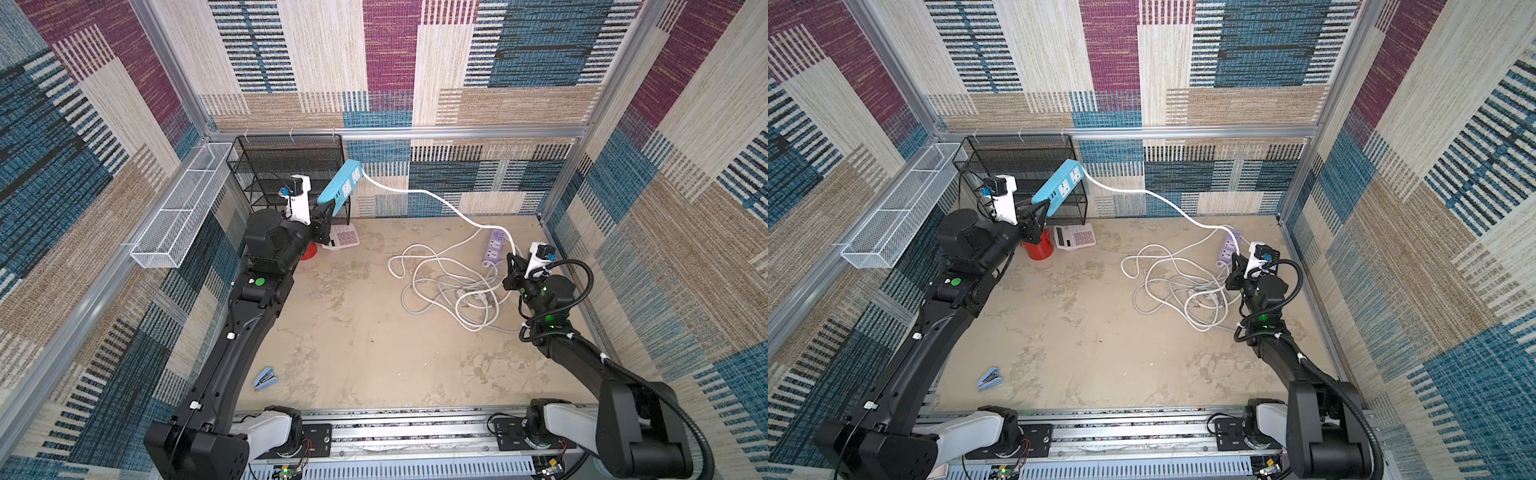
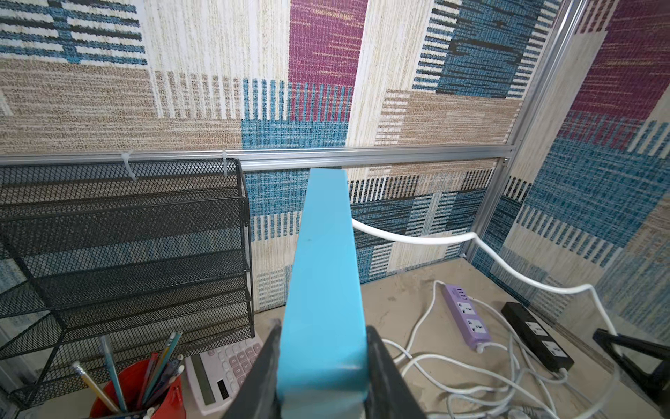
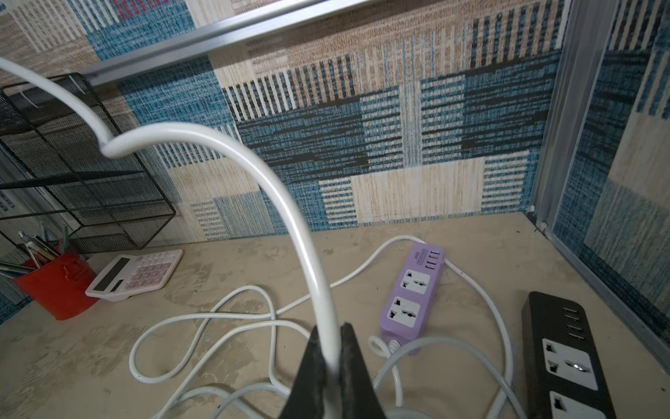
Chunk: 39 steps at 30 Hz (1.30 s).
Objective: Unwrap the cord wrapped around the power strip
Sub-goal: Unwrap the power cord from the power strip, then place the power strip at the center of the board.
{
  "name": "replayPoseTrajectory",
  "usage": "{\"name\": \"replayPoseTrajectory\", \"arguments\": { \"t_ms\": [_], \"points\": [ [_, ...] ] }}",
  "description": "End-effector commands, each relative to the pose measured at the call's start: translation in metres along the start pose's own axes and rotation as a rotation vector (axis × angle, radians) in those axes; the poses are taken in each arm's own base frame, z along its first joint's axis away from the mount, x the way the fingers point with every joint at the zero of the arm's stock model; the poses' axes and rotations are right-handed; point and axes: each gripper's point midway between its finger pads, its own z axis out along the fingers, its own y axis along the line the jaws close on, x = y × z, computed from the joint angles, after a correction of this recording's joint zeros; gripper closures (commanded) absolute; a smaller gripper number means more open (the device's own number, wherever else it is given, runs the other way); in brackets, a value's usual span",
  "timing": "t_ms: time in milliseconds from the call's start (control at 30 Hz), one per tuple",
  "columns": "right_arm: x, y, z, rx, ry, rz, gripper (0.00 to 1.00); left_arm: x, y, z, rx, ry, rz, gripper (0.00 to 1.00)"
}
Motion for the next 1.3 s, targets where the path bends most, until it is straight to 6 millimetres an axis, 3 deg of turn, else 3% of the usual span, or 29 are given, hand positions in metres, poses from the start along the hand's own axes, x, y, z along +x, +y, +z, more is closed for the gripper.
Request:
{"name": "replayPoseTrajectory", "arguments": {
  "t_ms": [0, 333, 533, 600, 833, 1067, 1167, 1267],
  "points": [
    [0.019, -0.013, 0.008, 0.051, 0.061, 0.059, 1.00, -0.036, 0.006, -0.007, -0.003, -0.149, -0.067, 1.00],
    [0.069, -0.040, 0.021, 0.173, 0.231, 0.105, 1.00, -0.041, 0.028, -0.009, 0.023, -0.207, -0.197, 1.00],
    [0.064, -0.031, 0.022, 0.146, 0.223, 0.085, 1.00, -0.036, 0.021, 0.001, 0.097, -0.173, -0.228, 1.00],
    [0.060, -0.024, 0.021, 0.113, 0.210, 0.078, 0.88, -0.033, 0.019, 0.005, 0.118, -0.157, -0.234, 1.00],
    [0.030, 0.011, 0.005, 0.025, 0.115, -0.016, 0.00, -0.020, 0.014, 0.021, 0.171, -0.081, -0.269, 1.00],
    [-0.024, 0.062, -0.020, -0.093, -0.045, -0.165, 0.02, -0.007, 0.008, 0.035, 0.221, 0.028, -0.274, 1.00],
    [-0.047, 0.093, -0.035, -0.212, -0.127, -0.207, 0.02, -0.004, 0.002, 0.037, 0.248, 0.061, -0.268, 1.00],
    [-0.067, 0.136, -0.049, -0.362, -0.201, -0.288, 0.02, 0.000, -0.014, 0.039, 0.317, 0.097, -0.257, 1.00]
  ]
}}
